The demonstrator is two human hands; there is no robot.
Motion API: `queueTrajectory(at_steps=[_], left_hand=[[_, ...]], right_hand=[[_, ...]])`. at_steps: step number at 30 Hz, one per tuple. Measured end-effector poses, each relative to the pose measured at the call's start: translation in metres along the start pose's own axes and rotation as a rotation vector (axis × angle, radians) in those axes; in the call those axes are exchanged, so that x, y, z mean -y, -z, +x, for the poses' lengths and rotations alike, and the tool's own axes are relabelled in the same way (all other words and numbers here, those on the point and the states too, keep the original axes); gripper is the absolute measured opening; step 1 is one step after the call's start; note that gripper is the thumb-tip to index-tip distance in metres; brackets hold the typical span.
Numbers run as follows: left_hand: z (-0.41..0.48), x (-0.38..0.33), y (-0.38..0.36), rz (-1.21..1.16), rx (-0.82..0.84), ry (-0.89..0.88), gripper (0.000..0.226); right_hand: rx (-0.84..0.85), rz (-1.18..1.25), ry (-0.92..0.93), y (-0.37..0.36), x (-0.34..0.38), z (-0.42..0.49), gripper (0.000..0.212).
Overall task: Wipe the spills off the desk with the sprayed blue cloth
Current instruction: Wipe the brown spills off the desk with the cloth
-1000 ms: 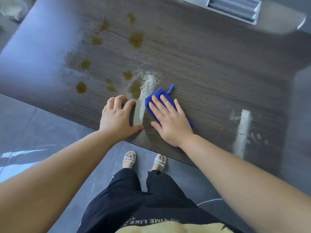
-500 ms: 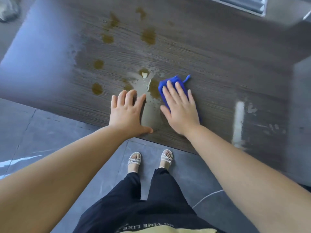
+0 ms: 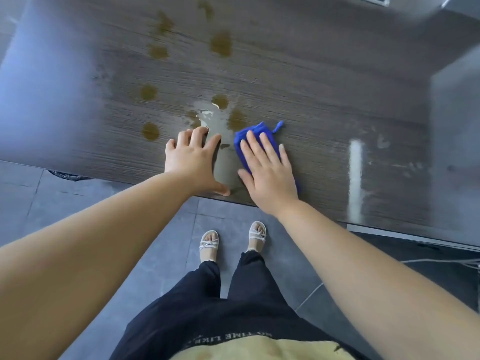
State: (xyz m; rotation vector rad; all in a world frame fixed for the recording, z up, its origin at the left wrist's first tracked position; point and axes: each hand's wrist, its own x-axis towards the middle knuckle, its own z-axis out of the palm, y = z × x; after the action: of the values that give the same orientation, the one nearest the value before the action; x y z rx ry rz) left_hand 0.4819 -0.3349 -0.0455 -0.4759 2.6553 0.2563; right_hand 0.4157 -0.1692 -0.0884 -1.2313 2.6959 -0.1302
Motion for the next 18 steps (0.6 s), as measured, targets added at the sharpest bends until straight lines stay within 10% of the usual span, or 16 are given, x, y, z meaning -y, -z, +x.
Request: queueTrajectory(at_steps=[4, 11, 18], left_hand=[[0.001, 0.002, 0.001, 0.009, 0.009, -0.004, 0.114], [0.002, 0.002, 0.001, 0.029, 0.012, 0.000, 0.114], [0.001, 0.002, 0.002, 0.040, 0.009, -0.013, 0.116]], right_hand=[[0.047, -0.099, 0.166, 0.007, -0.066, -0.035, 0.057], [-0.079, 0.025, -0.674, 0.004, -0.020, 0.007, 0.061], [0.088, -0.076, 0.080, -0.005, -0.023, -0.053, 0.059]])
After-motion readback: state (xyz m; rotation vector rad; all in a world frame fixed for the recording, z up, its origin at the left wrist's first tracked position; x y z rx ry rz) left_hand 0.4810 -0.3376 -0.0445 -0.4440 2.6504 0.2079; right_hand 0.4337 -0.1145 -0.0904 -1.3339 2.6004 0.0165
